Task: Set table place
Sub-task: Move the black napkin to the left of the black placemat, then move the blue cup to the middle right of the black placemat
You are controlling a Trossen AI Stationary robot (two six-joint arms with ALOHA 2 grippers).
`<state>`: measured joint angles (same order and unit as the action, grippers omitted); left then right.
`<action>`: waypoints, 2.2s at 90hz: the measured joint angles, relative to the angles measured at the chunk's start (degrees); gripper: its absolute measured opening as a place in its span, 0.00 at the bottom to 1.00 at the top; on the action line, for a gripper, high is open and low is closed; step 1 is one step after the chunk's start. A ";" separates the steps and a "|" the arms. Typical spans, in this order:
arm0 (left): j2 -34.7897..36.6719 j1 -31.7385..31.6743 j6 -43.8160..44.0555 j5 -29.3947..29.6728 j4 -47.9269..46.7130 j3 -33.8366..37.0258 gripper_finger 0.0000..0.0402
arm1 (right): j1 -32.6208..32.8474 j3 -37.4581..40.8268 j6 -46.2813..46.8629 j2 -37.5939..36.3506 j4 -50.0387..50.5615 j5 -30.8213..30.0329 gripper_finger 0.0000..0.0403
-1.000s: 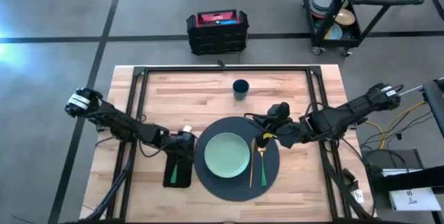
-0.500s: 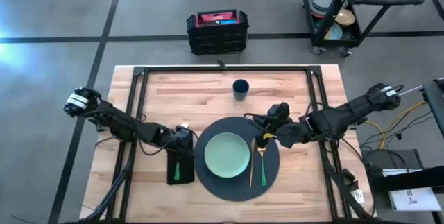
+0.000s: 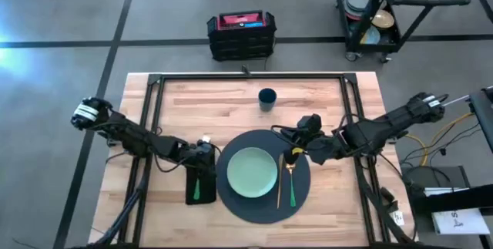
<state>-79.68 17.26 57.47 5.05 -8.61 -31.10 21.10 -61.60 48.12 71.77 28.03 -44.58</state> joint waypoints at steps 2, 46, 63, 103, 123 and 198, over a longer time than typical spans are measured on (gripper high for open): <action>0.00 0.00 0.00 -0.01 0.01 0.00 0.00 | 0.00 0.00 0.02 0.00 0.00 0.02 0.00; 4.48 0.00 -1.37 -2.33 0.51 -2.14 0.00 | 0.00 0.00 0.33 0.00 0.01 0.02 0.00; 6.85 0.23 -4.62 -1.17 -0.73 -6.42 0.00 | 0.00 0.00 0.30 0.00 -0.02 0.00 0.00; 5.81 2.67 -18.94 10.42 -14.20 -25.74 0.00 | -17.29 -8.00 -3.90 2.72 8.65 19.75 0.00; 5.33 3.07 -19.84 10.50 -16.70 -26.82 0.00 | -42.59 -25.72 -22.47 10.20 18.42 41.11 0.00; 1.94 5.86 -11.27 6.35 -23.31 -21.67 0.58 | -47.58 -63.73 -47.65 42.57 52.89 45.58 0.67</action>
<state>-77.74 23.11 46.20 11.40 -31.92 -52.77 -26.48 -125.33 0.47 114.34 80.92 1.00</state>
